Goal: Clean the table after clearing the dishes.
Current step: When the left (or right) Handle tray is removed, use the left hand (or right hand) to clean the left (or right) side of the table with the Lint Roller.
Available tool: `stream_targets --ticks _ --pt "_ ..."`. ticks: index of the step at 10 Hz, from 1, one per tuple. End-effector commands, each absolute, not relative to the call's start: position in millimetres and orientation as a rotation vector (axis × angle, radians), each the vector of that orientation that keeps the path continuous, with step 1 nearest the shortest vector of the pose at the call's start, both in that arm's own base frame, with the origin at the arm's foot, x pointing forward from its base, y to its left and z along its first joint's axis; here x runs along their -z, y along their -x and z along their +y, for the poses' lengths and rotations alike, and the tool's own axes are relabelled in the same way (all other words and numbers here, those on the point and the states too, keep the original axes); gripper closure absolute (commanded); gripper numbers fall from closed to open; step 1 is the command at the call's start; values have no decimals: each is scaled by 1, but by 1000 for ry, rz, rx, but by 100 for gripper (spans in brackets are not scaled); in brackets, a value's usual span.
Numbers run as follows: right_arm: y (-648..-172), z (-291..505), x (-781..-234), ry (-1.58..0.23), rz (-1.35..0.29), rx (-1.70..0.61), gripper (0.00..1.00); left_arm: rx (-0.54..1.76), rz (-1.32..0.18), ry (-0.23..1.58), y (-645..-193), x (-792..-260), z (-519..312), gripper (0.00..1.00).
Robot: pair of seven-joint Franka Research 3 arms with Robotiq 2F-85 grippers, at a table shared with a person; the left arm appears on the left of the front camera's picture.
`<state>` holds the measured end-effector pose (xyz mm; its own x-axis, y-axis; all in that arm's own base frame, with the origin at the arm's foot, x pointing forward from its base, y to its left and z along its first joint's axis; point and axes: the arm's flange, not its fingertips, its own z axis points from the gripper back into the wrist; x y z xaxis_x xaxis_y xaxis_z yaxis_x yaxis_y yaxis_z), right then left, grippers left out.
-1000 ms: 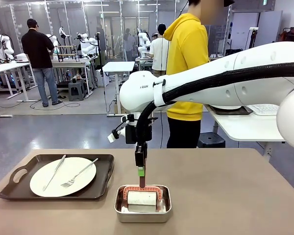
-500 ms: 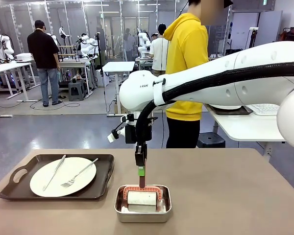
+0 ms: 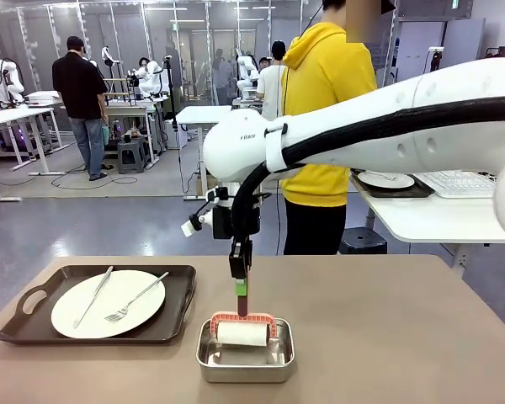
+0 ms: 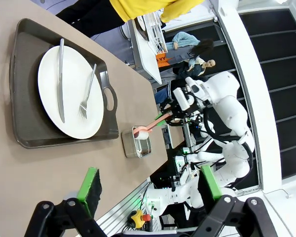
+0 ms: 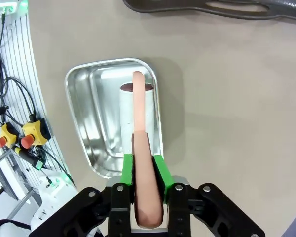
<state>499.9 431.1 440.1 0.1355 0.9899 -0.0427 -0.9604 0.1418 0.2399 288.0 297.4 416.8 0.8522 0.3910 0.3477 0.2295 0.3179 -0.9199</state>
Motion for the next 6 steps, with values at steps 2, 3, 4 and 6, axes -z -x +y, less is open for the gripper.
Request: stream_targets --ticks 2,3,4,6 --pt "-454 413 -482 -158 121 -1392 100 -109 -586 1262 -286 -419 299 0" --pt "-447 410 -491 -151 112 -1376 100 -109 -586 1262 -286 -419 299 0" --pt "-444 404 -498 -160 89 -1339 100 -109 -586 1262 -286 -419 299 0" --pt "-443 371 -505 -204 -5 -1195 100 -109 -586 1262 -286 -419 299 0"
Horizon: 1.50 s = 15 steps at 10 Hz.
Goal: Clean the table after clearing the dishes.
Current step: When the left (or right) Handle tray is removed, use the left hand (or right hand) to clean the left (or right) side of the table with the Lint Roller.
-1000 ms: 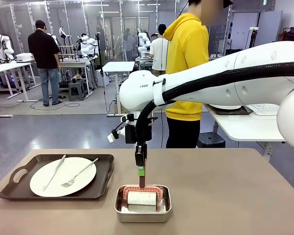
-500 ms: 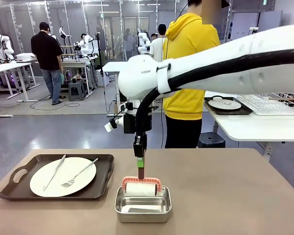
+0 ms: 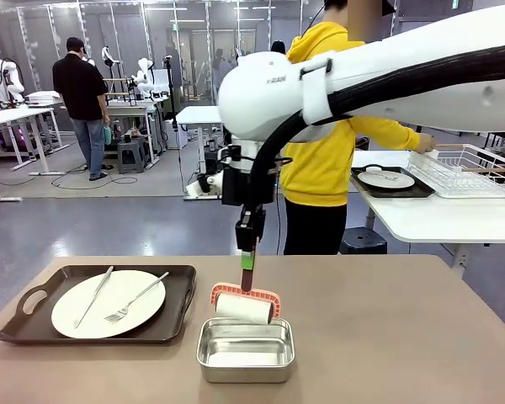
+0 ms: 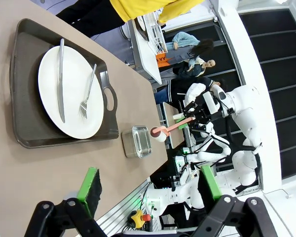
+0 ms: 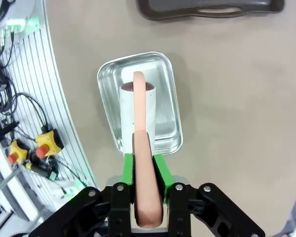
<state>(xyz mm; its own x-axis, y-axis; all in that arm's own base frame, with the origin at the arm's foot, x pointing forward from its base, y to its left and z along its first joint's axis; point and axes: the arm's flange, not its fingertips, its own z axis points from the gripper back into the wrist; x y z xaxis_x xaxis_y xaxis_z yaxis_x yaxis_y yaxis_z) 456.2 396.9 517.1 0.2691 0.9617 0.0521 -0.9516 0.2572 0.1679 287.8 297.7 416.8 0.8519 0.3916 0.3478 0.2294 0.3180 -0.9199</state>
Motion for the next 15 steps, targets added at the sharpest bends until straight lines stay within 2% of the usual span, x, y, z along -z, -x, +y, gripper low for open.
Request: stream_targets --ticks 1,4,9,10,14,15 --pt "-447 342 -499 -284 -44 -1114 100 -109 -586 1262 -286 -419 299 0" --pt "-460 239 -474 -518 -199 -792 100 -109 -586 1262 -286 -419 299 0" --pt "-485 145 -440 -734 -260 -368 100 -109 -586 1262 -286 -419 299 0" --pt "-484 157 -450 -672 -197 -484 100 -109 -586 1262 -286 -419 299 0" --pt "-484 157 -450 -672 -197 -484 100 -109 -586 1262 -286 -419 299 0" --pt "-484 155 -445 -681 -197 -468 78 -109 -586 1262 -286 -419 299 0"
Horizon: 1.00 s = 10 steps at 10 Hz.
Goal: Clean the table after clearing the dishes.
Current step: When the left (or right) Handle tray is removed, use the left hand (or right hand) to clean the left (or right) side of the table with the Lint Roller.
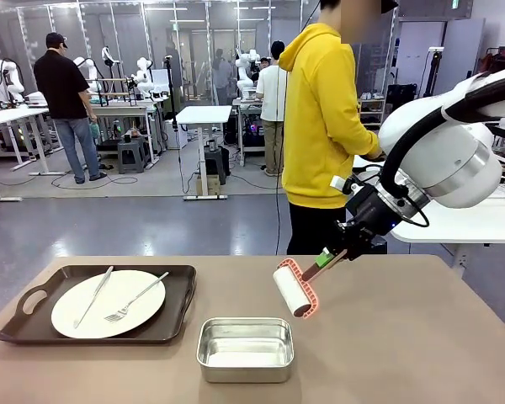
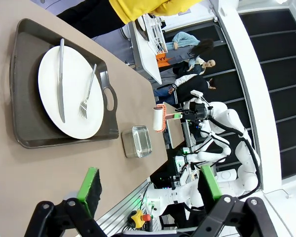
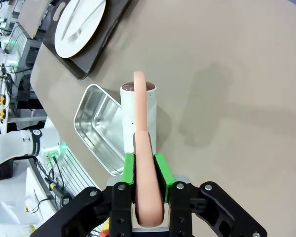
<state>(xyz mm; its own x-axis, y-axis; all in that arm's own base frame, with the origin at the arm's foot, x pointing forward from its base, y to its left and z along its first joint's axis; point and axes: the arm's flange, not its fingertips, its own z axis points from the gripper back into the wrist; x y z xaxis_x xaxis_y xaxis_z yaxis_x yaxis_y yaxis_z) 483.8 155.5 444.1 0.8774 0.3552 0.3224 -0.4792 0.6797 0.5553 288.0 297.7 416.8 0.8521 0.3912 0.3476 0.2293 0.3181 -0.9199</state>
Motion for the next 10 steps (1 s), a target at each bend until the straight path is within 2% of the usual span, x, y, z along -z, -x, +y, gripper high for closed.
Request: stream_targets --ticks 1,4,6,10 --pt "-497 148 -452 -719 -180 -359 78 -109 -586 1262 -286 -419 299 0" --pt "-530 116 -432 -849 -138 -140 78 -109 -586 1262 -286 -419 299 0" --pt "-540 104 -403 -935 -66 -70 78 -109 -586 1262 -286 -419 299 0" --pt "-557 86 -360 -1017 -59 -16 78 -109 -586 1262 -286 -419 299 0"
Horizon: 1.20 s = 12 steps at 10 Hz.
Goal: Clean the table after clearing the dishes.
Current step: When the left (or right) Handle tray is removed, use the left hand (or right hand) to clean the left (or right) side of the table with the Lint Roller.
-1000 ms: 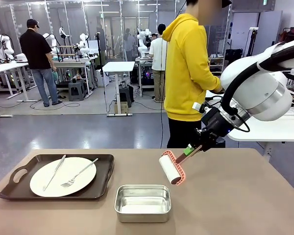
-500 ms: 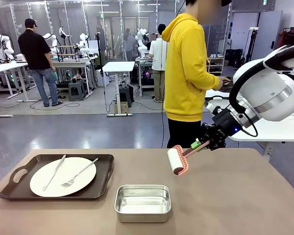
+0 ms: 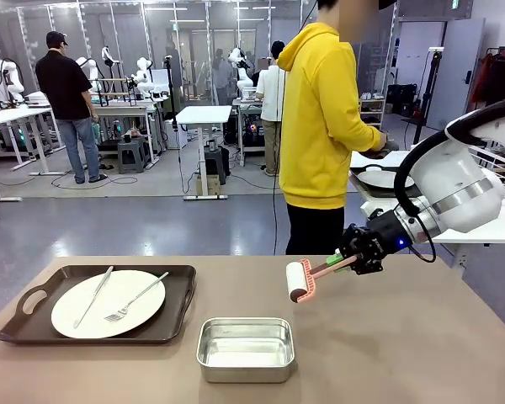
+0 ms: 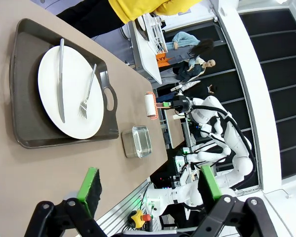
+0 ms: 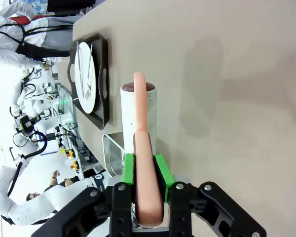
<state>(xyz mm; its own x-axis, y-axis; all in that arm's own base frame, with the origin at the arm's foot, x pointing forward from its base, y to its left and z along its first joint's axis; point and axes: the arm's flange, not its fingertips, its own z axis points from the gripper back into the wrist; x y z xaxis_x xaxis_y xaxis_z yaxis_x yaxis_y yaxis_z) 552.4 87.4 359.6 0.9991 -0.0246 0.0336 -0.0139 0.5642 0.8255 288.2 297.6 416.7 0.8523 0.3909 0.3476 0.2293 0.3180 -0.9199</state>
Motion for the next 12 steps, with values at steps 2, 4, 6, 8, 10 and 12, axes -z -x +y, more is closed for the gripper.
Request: stream_targets --ticks 2,4,6,8,10,12 --pt "-562 75 -347 -1045 -42 3 78 -109 -586 1262 -286 -419 299 0" --pt "-567 63 -336 -1054 -39 -23 78 -109 -586 1262 -286 -419 299 0" --pt "-572 61 -325 -1057 -35 -38 78 -109 -586 1262 -286 -419 299 0" --pt "-574 57 -317 -1041 -50 -36 78 -109 -586 1262 -286 -419 299 0" --pt "-575 54 -312 -1049 -52 -25 78 -109 -586 1262 -286 -419 299 0" --pt "-574 60 -306 -1038 -35 -27 78 -109 -586 1262 -286 -419 299 0"
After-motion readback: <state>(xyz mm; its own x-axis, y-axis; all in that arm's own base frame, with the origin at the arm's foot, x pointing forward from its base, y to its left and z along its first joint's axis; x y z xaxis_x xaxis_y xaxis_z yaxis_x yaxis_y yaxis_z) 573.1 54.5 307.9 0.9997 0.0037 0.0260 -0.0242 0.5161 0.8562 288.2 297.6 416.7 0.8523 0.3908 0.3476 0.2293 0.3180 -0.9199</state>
